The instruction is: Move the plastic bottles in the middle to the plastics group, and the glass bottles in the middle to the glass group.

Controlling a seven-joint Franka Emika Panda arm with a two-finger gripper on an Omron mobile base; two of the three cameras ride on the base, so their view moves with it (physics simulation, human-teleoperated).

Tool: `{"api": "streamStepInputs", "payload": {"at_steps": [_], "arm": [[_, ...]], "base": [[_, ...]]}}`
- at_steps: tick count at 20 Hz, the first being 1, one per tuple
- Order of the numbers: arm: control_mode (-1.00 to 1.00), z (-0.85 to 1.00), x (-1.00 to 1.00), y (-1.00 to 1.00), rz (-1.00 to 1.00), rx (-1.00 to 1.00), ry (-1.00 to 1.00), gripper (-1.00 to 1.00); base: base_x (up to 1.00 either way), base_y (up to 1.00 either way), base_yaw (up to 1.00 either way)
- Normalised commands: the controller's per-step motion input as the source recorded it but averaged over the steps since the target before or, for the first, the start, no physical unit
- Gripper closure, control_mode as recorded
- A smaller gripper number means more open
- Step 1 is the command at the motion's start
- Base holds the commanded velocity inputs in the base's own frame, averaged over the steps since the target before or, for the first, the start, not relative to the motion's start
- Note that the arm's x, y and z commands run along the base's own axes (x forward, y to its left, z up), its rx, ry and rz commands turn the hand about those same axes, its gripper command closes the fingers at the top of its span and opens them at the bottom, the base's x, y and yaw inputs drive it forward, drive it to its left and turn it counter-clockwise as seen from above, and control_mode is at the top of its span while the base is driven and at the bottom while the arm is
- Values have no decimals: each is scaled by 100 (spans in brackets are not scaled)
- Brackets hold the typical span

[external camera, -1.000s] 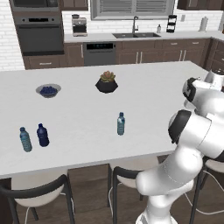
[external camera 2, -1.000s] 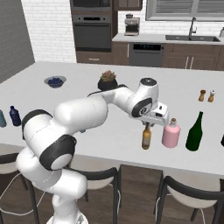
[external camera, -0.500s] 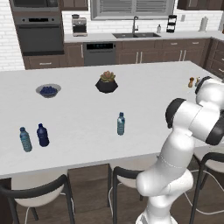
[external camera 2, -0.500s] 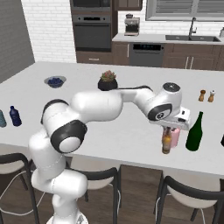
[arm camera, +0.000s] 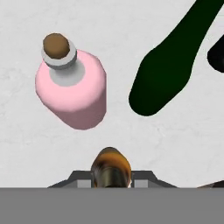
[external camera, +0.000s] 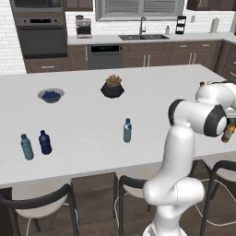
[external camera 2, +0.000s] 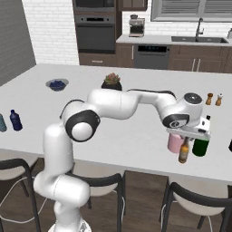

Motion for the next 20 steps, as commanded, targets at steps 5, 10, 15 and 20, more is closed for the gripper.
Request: {"api": "streamStepInputs", "payload": {"at_steps": [5,10,15,20], "arm": [[-100,-26,27,-8,0,0,-3,100],[-100,-35,20,0,0,0,-1,100],[-100,-29,18,5,0,-2,0,100],[-100,-45,0,32,0,-9,0,100]], "base": [[0,0,0],[0,0,0],[0,0,0],[0,0,0]]}}
